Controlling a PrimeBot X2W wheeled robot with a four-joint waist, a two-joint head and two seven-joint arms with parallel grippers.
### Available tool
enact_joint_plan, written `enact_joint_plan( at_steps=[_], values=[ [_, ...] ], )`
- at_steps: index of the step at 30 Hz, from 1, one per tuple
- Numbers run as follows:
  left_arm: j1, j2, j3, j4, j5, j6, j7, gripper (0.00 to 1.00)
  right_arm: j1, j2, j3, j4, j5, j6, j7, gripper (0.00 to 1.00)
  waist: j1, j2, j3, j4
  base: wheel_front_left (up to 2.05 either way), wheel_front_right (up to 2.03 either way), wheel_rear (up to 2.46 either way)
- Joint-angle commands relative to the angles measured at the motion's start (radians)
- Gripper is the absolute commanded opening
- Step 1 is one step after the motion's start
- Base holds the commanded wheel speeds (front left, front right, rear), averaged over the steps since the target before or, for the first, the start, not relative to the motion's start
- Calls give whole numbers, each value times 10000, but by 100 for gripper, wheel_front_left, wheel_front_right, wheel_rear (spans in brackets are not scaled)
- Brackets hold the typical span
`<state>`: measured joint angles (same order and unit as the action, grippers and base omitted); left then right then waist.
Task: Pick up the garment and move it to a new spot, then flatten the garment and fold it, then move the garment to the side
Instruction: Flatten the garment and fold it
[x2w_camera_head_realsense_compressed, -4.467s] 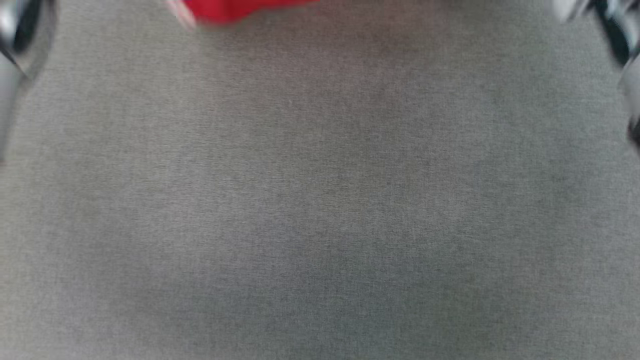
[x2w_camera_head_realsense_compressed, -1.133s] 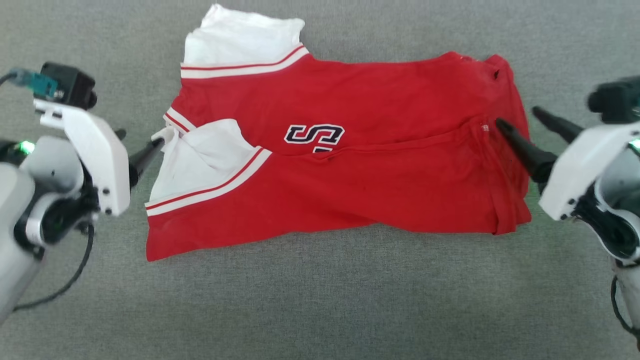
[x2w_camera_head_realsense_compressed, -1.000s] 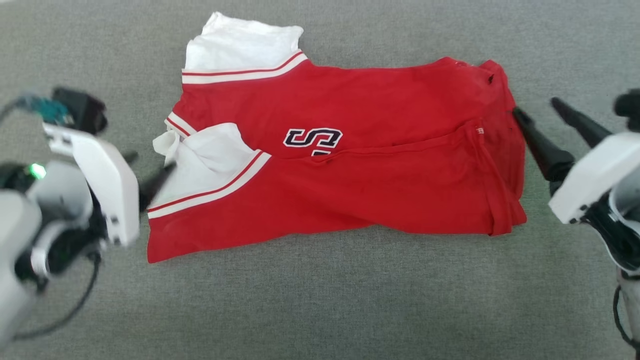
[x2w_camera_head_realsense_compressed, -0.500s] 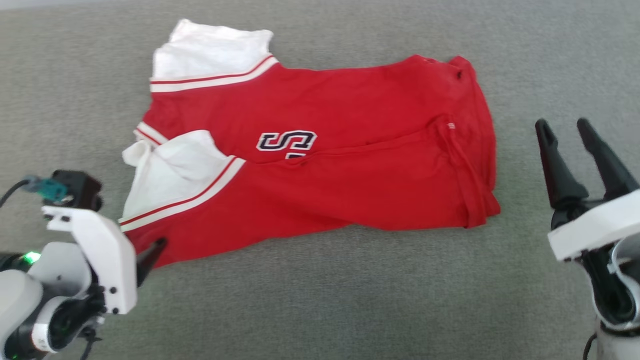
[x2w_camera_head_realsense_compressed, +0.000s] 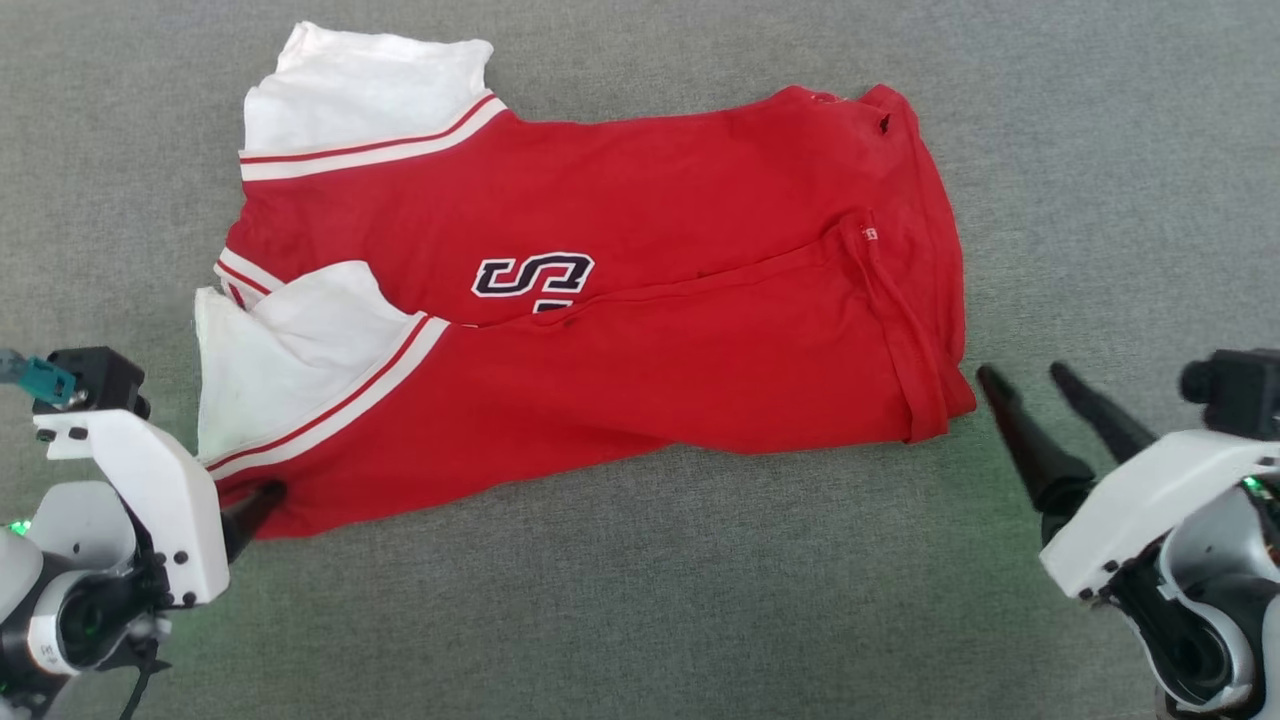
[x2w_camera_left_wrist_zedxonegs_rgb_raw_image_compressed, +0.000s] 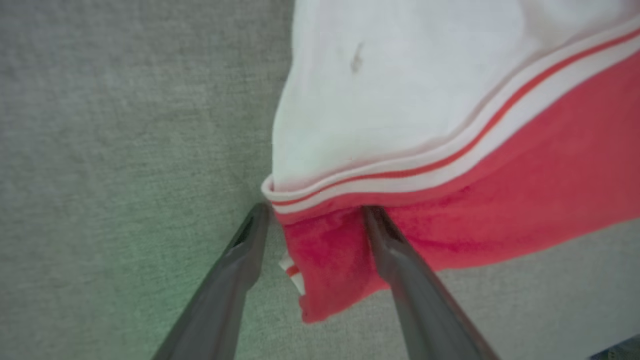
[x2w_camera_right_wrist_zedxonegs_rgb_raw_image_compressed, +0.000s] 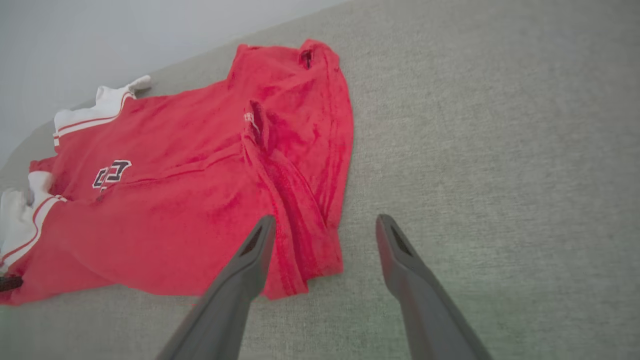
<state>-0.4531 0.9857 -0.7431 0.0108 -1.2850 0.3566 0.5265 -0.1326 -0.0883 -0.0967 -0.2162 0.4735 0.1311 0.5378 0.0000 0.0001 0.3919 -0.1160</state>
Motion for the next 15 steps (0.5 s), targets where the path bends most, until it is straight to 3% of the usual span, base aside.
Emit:
enact_joint_plan(
  at_steps=[1, 15],
  values=[
    [202, -435, -463, 381, 91, -132, 174, 0, -47, -93, 91, 134, 145, -7, 369, 100, 0, -1, 43, 12, 0, 0, 0],
    [-749, -1283, -695, 589, 541, -716, 197, 0, -1861, -567, 827, 2500, 38, -7, 3053, 100, 0, -1, 380, 603, 0, 0, 0]
  ],
)
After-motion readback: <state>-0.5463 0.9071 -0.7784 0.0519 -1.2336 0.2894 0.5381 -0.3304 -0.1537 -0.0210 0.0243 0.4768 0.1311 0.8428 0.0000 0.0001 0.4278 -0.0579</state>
